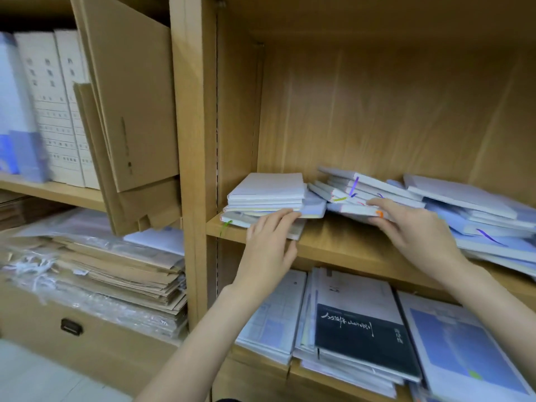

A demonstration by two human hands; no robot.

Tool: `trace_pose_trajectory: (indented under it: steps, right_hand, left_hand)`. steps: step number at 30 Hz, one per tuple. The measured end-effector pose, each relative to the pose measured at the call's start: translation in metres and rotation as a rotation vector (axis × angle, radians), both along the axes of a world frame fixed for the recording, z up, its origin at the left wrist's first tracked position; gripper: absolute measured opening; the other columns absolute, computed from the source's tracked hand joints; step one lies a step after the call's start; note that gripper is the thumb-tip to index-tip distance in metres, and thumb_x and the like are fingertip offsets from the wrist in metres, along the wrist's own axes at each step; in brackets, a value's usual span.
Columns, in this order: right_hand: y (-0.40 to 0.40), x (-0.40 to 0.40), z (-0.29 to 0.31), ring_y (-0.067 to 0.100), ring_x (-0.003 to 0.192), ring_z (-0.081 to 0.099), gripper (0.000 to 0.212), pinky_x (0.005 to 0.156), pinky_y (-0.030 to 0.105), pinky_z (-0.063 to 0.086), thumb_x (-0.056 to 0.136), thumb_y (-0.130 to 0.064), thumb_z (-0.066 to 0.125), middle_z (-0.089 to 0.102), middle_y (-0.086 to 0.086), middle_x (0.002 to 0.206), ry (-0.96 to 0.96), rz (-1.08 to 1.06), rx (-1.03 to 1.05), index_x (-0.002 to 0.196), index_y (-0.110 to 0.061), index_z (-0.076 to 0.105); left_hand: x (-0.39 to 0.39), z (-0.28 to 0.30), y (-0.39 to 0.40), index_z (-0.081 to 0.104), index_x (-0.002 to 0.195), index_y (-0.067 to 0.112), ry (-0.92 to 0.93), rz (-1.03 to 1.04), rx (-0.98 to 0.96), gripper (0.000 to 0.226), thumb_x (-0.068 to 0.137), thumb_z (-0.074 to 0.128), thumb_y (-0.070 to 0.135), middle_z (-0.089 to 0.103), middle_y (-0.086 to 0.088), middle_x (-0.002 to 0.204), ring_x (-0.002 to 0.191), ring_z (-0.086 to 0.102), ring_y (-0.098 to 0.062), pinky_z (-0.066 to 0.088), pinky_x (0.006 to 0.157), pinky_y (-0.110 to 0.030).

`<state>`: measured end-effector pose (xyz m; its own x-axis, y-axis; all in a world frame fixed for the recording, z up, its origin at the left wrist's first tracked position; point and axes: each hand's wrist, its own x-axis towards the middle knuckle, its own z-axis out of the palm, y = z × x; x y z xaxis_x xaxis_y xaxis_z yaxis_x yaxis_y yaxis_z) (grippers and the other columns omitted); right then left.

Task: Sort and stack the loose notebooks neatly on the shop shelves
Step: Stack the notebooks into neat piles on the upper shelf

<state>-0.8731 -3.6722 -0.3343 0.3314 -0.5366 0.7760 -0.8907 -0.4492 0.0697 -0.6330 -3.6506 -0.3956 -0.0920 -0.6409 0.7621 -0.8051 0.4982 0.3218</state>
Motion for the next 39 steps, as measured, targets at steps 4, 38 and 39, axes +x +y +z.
trace_pose_trajectory:
  steps: [4,38,39]
  right_hand:
    - [-0.005,-0.002,0.006,0.041,0.067,0.066,0.022,0.053,0.043,0.049,0.085,-0.019,0.066,0.070,0.018,0.077,0.009,-0.013,-0.047,0.104,-0.008,0.067]
    - [0.027,0.060,0.048,0.014,0.102,0.062,0.040,0.089,0.030,0.048,0.082,-0.035,0.069,0.066,0.002,0.114,0.120,0.061,0.507,0.115,-0.013,0.063]
    - [0.023,0.077,0.050,0.015,0.104,0.061,0.041,0.090,0.029,0.047,0.083,-0.036,0.068,0.067,0.003,0.114,0.094,0.119,0.485,0.115,-0.011,0.063]
  left_hand:
    - [0.021,-0.008,0.000,0.053,0.128,0.017,-0.008,0.133,0.015,0.044,0.084,0.062,0.014,0.051,-0.001,0.130,0.120,0.044,-0.022,0.029,0.100,-0.036]
    - [0.050,0.010,0.006,0.042,0.136,0.008,0.291,0.121,0.093,0.043,0.094,0.048,0.010,0.035,-0.009,0.146,0.134,0.031,-0.020,0.021,0.104,-0.022]
    - [0.056,0.013,0.006,0.036,0.139,0.007,0.379,0.097,0.148,0.047,0.093,0.048,0.009,0.035,-0.008,0.146,0.132,0.033,-0.016,0.022,0.100,-0.017]
